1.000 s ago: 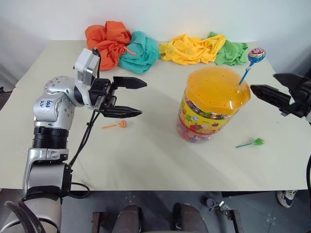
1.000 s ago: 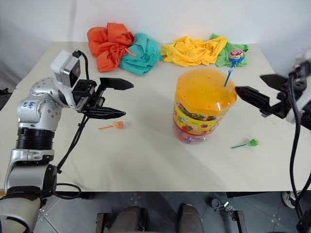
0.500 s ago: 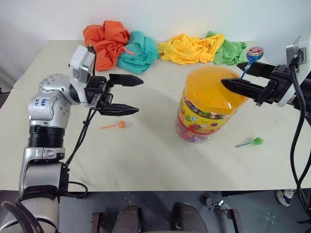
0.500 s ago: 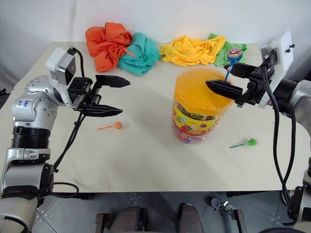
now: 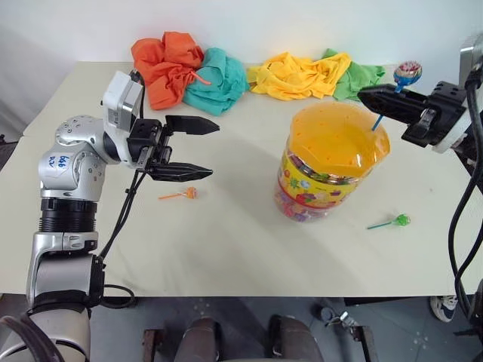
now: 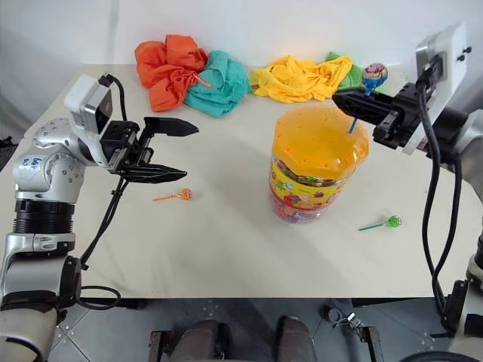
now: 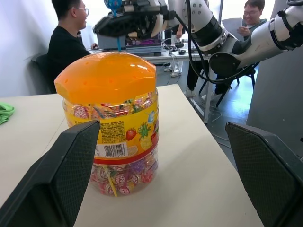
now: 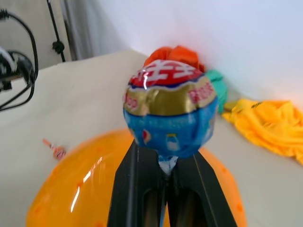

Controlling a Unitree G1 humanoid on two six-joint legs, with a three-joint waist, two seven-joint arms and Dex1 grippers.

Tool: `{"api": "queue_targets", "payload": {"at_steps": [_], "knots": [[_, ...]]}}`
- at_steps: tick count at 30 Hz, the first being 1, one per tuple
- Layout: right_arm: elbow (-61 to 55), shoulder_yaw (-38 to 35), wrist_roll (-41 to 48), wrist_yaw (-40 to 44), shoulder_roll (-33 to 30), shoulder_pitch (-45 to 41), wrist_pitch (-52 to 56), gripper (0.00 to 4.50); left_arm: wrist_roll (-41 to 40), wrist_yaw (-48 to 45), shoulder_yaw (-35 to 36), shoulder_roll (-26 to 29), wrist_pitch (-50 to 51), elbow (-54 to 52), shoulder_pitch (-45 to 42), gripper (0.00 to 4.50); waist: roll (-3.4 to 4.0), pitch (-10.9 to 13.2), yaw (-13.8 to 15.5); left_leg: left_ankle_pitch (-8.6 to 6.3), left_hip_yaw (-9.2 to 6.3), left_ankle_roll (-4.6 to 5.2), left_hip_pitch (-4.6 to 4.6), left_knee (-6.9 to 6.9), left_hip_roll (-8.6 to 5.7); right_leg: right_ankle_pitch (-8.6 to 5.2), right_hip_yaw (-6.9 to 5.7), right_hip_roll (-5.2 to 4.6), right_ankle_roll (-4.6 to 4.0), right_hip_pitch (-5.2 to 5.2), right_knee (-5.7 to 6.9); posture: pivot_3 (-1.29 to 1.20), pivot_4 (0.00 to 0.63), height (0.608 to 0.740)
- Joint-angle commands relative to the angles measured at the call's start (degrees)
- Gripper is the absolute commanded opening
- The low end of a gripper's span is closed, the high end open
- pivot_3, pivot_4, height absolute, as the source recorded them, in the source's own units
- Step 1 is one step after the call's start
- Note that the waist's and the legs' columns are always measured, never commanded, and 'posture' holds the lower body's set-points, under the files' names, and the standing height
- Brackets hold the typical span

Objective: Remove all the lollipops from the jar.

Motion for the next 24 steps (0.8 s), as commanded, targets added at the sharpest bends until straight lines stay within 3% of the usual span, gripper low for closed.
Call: {"api": "queue_targets", "payload": {"at_steps": [1,6,12,17,24], "knots": [[-2.8,-3.33,3.04,-4.0,0.19,-4.61,0.58,0.07,-0.74,-3.04,0.06,-0.26,-0.69,-0.37,-2.26,4.5,0.0,0.0,-0.06,0.0,0.0,0.0,0.0,0.0,0.0,0.0,0.0,0.0,0.0,0.0,0.0,0.0,0.15,0.74],[-3.6,-5.6,5.03,-8.95,-3.18,-7.37,5.14,0.07,-0.71,-3.78,-0.8,-0.72,-0.7,-0.52,-2.99,4.5,0.03,0.02,0.08,0.0,0.0,0.0,-0.04,-0.01,0.0,0.0,0.0,0.0,0.0,-0.08,0.02,0.0,0.15,0.74],[-5.81,-17.78,5.28,-13.82,-9.48,6.62,16.07,0.07,-0.99,-3.75,-1.92,-0.99,-0.33,-1.93,-2.38,4.5,-0.01,0.03,0.24,-0.05,0.01,0.07,-0.17,0.01,-0.04,0.01,-0.04,-0.05,0.02,-0.08,-0.07,0.0,0.15,0.74],[-8.97,-30.03,3.63,-19.31,-5.23,22.82,24.48,0.07,-0.82,-3.58,-2.82,-1.62,-0.16,-2.35,-1.85,4.5,0.0,0.03,0.23,-0.05,0.02,0.07,-0.15,-0.01,-0.02,0.02,-0.04,-0.03,0.03,-0.11,-0.03,0.0,0.15,0.74],[-13.6,-28.05,1.39,-26.89,6.51,33.32,27.44,0.07,-0.3,-4.19,-3.8,-2.55,-1.47,-0.81,-2.53,4.5,0.04,0.02,-0.01,-0.04,0.09,0.05,-0.04,-0.01,-0.01,0.02,0.08,-0.02,0.03,-0.11,0.03,0.0,0.15,0.74]]}}
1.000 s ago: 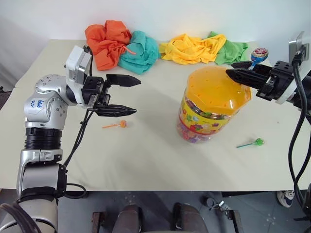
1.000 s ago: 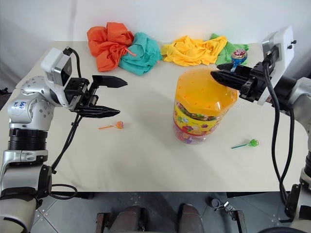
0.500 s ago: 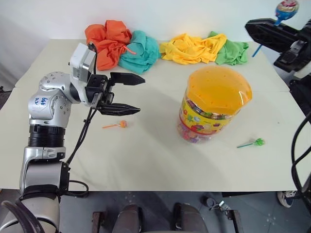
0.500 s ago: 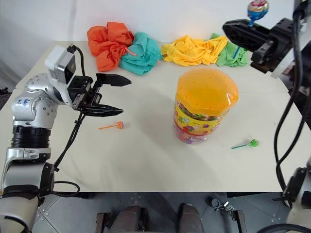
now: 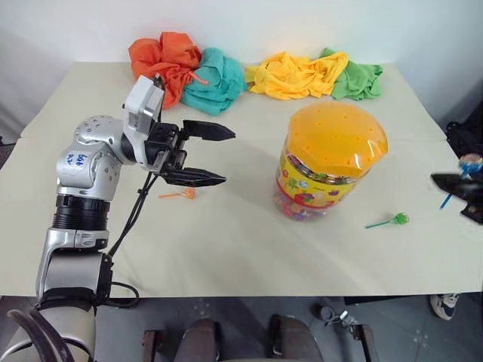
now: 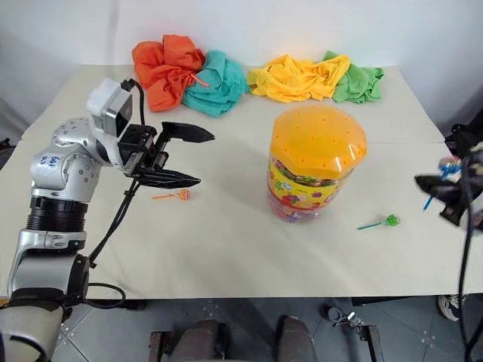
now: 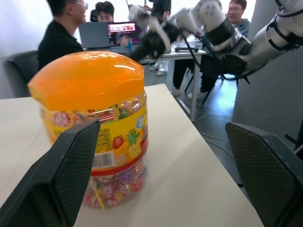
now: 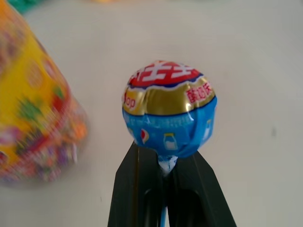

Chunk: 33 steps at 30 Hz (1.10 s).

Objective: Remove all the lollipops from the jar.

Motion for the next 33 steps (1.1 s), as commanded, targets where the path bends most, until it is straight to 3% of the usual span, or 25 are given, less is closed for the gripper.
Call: {"api": "queue_targets", "payload": {"at_steps": [1,5,10,13,19,24,33], "knots": [[-2.34,0.66,-1.94,-2.76,2.63,2.17,-0.68,0.07,-0.27,-4.1,0.26,-0.08,-1.32,-0.39,-1.32,4.5,0.03,0.01,0.06,0.0,0.0,0.0,0.0,0.0,0.0,0.0,0.0,0.0,0.0,0.0,0.01,0.0,0.15,0.74],[0.55,5.51,-5.86,-5.15,8.28,3.2,-4.75,0.07,-0.44,-3.94,0.02,0.02,-1.28,-0.91,-0.73,4.5,0.03,0.01,0.06,0.0,0.0,0.0,0.0,0.0,-0.01,0.0,0.02,0.01,0.0,-0.01,0.0,0.0,0.15,0.74],[7.19,11.58,-10.54,-4.39,10.03,0.73,-9.88,0.07,-0.64,-3.62,-0.16,0.24,-0.67,-2.06,0.08,4.5,0.03,0.01,0.06,0.0,0.02,0.0,0.0,0.0,-0.02,0.0,0.04,0.01,0.0,-0.01,0.0,0.0,0.15,0.74],[9.69,13.53,-12.26,-3.34,9.84,0.2,-12.1,0.77,0.11,-2.66,-0.59,0.86,0.06,-2.58,0.47,4.5,0.03,0.01,0.12,0.0,0.01,0.0,0.0,0.0,-0.02,0.0,0.04,0.01,0.0,-0.01,0.0,0.0,0.15,0.74],[7.68,12.69,-11.8,-0.94,8.34,0.99,-12.79,2.86,3.98,1.97,-1.52,2.78,2.66,-2.51,0.79,4.5,0.04,0.01,0.06,0.0,0.01,0.0,0.0,0.0,-0.02,0.0,0.02,0.01,0.0,-0.01,0.0,0.0,0.15,0.74],[1.35,9.7,-9.07,8.12,3.41,3.3,-16.78,4.48,4.22,6.63,1.03,3.73,4.99,-2.73,1.04,4.5,0.05,0.02,0.19,0.0,0.0,0.0,-0.01,0.0,-0.02,0.0,0.03,0.01,0.0,-0.01,-0.01,0.0,0.15,0.74],[1.23,9.74,-11.41,36.24,-7.7,8.79,-37.39,4.48,4.91,5.94,3.04,7.21,5.84,-1.77,4.91,4.5,0.05,0.03,0.14,0.0,0.01,0.0,0.02,-0.04,-0.01,0.0,0.02,0.03,0.01,0.0,-0.04,0.0,0.15,0.74]]}}
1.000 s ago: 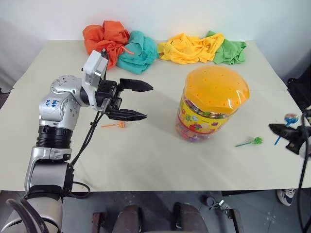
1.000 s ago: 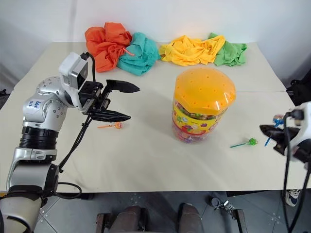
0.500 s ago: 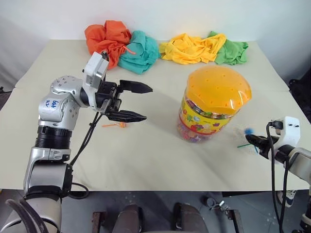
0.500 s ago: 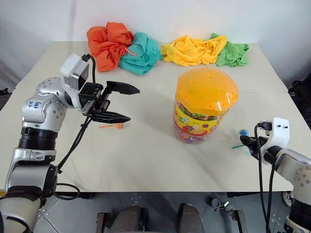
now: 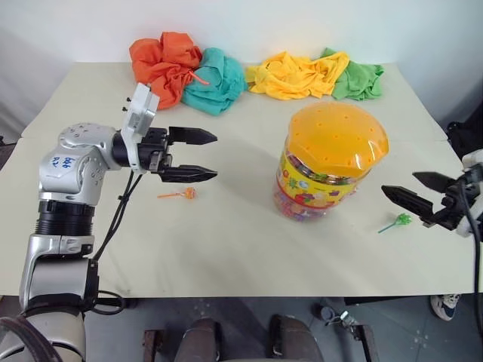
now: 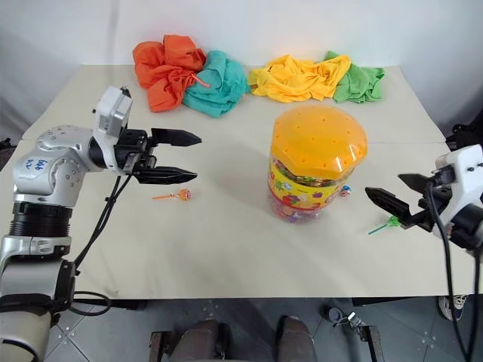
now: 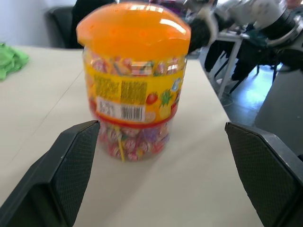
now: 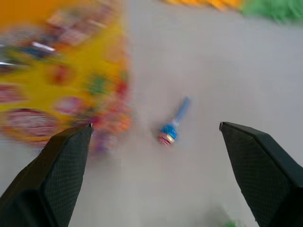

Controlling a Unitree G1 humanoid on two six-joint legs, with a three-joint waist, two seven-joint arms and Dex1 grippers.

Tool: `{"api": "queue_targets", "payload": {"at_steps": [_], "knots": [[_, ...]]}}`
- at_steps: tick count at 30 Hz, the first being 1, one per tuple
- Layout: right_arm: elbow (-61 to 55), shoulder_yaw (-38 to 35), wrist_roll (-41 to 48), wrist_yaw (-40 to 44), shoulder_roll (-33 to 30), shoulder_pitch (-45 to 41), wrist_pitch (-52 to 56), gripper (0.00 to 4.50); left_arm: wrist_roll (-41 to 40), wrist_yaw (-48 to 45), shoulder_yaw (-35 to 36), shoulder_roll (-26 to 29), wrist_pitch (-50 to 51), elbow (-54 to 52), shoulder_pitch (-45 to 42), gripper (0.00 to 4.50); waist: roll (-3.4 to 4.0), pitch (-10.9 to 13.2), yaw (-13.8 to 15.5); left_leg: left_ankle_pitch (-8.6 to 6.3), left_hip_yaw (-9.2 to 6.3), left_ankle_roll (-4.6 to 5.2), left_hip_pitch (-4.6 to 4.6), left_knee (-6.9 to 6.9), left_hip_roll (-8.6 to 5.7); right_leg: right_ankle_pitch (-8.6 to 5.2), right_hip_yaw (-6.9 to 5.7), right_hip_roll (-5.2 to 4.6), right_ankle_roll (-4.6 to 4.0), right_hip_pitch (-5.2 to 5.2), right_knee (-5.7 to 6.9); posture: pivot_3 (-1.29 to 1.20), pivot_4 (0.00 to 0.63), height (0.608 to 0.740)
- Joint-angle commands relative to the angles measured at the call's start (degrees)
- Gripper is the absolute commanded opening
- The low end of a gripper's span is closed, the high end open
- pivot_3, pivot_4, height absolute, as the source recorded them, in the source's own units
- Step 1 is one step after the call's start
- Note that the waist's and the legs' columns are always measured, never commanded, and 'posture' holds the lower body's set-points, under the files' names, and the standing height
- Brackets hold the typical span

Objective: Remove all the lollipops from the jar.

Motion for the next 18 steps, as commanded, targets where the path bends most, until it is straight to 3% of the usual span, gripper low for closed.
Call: {"api": "queue_targets", "payload": {"at_steps": [1,11,18], "knots": [[1.15,0.16,-2.33,10.02,-2.38,1.81,-9.14,4.48,0.22,-0.45,1.65,1.62,-1.15,-0.62,1.08,4.5,0.0,0.0,0.01,0.0,0.0,0.0,0.0,0.01,0.0,0.0,0.0,0.0,0.0,0.0,0.0,0.0,0.15,0.74],[21.66,5.62,-9.88,35.07,-9.57,-1.7,-31.87,4.48,-1.46,-4.37,11.42,11.82,-4.48,1.48,13.55,4.5,0.0,0.04,-0.64,-0.01,0.07,0.0,0.08,-0.03,0.05,0.01,0.02,0.02,0.02,0.05,-0.05,0.0,0.15,0.74],[28.12,7.79,-12.08,37.9,-9.72,-4.68,-36.71,4.48,-3.12,-3.57,14.28,11.85,-2.47,-0.93,17.4,4.5,0.0,0.04,0.03,-0.03,0.04,-0.01,0.09,0.06,0.03,0.02,0.0,-0.03,0.03,0.13,-0.03,0.0,0.15,0.74]]}}
